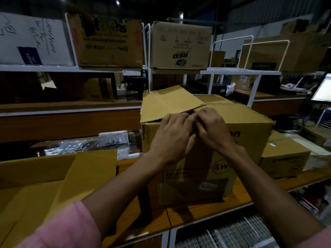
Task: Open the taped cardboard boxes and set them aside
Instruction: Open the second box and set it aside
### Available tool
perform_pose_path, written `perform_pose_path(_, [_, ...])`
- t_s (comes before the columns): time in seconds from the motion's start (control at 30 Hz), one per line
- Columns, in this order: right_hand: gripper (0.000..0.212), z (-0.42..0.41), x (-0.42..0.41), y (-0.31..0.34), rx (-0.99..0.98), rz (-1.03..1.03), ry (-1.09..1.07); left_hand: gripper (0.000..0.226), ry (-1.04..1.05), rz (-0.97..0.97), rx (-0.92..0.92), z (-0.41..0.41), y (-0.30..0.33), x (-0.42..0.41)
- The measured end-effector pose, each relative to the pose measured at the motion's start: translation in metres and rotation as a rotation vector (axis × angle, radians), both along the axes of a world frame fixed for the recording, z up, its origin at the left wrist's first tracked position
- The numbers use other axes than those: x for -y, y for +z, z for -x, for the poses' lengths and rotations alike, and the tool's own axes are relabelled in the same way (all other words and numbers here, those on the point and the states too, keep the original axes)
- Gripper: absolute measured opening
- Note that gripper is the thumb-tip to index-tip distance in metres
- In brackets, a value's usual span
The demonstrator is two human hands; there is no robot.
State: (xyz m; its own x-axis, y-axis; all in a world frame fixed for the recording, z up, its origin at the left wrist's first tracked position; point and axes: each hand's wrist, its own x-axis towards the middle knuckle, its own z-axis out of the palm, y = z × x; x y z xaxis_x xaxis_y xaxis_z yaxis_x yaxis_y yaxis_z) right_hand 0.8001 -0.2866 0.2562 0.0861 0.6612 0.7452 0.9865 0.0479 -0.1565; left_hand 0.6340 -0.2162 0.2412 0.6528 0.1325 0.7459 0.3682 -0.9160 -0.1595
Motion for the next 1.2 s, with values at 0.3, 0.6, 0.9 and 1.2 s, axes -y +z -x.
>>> perform_pose_path(0.3, [0.026, -0.004, -0.015, 0.002, -0.057, 0.102, 0.029, 0.077, 0.612, 0.125, -0.119, 0.018, 0.048, -0.038])
perform_pose_path(0.6, [0.026, -0.002, -0.029, 0.016, -0.101, 0.199, -0.022, 0.100, 0.629, 0.787, -0.241, 0.053, 0.034, -0.064])
perform_pose_path(0.9, [0.027, -0.001, -0.037, 0.025, -0.057, 0.233, -0.044, 0.076, 0.670, 0.588, -0.243, 0.054, 0.046, -0.071])
perform_pose_path(1.2, [0.022, -0.003, -0.051, 0.050, -0.073, 0.236, 0.018, 0.055, 0.408, 0.702, -0.274, -0.022, 0.079, -0.149])
